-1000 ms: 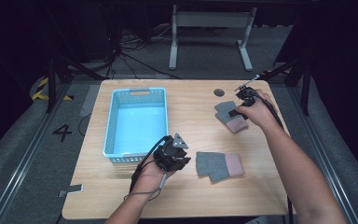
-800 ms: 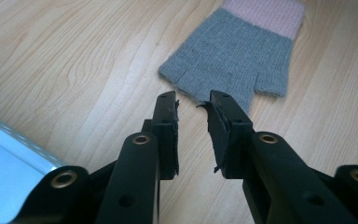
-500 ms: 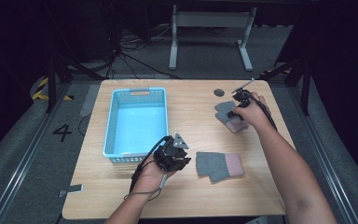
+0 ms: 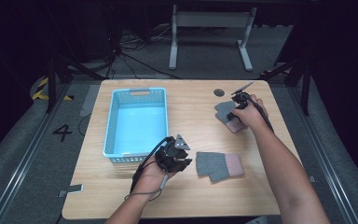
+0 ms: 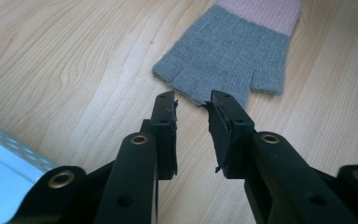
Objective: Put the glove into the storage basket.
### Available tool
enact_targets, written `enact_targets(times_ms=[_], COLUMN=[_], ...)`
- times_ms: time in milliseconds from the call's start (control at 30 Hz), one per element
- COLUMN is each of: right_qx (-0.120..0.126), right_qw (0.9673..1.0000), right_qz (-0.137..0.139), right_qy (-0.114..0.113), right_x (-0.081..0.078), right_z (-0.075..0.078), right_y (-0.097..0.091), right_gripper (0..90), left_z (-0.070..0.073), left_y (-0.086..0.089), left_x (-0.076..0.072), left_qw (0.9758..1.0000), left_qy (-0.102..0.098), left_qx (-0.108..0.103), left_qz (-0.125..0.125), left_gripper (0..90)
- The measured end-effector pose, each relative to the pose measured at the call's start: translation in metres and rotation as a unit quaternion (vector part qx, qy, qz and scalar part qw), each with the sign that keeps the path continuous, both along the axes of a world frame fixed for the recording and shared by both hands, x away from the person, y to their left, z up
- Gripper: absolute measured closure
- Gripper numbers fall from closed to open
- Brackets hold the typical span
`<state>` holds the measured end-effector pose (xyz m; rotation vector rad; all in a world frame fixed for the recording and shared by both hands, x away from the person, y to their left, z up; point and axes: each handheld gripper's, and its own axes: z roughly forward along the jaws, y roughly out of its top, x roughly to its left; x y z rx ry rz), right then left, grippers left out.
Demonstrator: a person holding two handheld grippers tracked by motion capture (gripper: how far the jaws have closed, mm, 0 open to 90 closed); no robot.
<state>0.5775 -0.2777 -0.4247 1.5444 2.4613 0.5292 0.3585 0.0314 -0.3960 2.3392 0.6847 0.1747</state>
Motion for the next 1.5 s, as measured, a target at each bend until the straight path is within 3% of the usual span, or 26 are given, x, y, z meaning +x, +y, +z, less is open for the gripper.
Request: enact_targets(times_ms=[167,267,567,967,1500], right_qx=[-0.009,-0.014,-0.01,0.015,0.024], right_qw=[1.0,0.9999,0.9998,0.9984,0.9918], right_qz=[0.001,0.003,0.01,0.029,0.101], right_qy=[0.002,0.001,-0.013,-0.046,-0.074], right_x=[0.0,0.0,-0.003,-0.022,-0.069], right_z=[0.002,0.002,0.014,0.048,0.089], right_y=[0.0,0.0,-0.004,-0.013,-0.016], right_gripper=[81.9,85.0,86.0,85.9,85.7], left_z=[0.0,0.0,0.0,0.0,0.006], left_y=[0.0,0.001,0.002,-0.003,-0.002], left_x=[0.0,0.0,0.001,0.002,0.006], left_qw=[1.0,1.0,1.0,1.0,0.9999], left_qy=[-0.002,-0.001,-0.001,0.0,0.0], left_qx=[-0.002,-0.002,-0.003,-0.003,-0.01], left_qz=[0.0,0.001,0.002,-0.006,-0.009], left_gripper=[71.7,71.7,71.7,71.9,71.8])
